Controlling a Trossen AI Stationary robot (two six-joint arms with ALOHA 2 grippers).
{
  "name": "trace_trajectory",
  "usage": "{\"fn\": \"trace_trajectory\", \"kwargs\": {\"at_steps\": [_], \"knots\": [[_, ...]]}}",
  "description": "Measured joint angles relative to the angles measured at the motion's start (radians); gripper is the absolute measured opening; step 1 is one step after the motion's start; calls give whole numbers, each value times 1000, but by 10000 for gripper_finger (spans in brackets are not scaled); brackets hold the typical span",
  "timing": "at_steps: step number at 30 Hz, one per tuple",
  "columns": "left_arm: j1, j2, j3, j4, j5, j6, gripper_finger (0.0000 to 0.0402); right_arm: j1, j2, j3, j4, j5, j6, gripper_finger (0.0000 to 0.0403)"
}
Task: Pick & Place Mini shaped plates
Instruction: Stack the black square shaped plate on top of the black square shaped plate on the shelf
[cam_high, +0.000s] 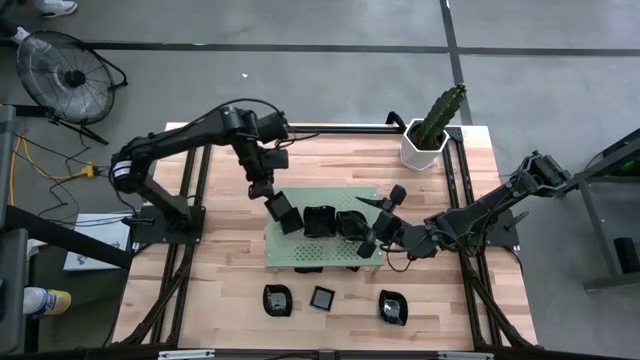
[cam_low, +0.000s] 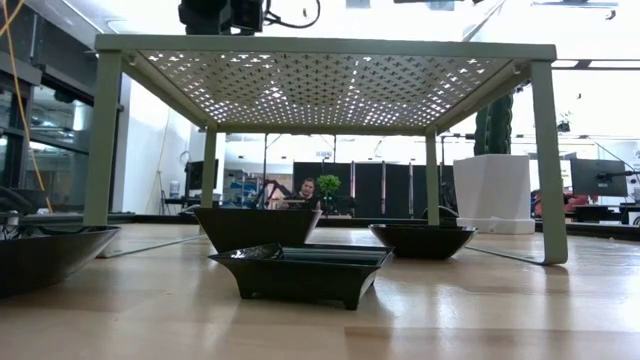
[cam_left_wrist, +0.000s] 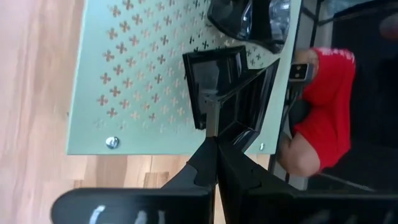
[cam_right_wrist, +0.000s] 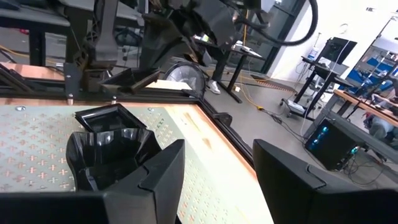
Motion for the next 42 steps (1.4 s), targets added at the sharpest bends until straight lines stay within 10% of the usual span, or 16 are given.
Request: {"fn": "trace_trajectory", "kwargs": {"at_steps": [42], "knots": [[-81,175,115,-35,-61,-55,0,0,0,0,-84,0,60,185]]}}
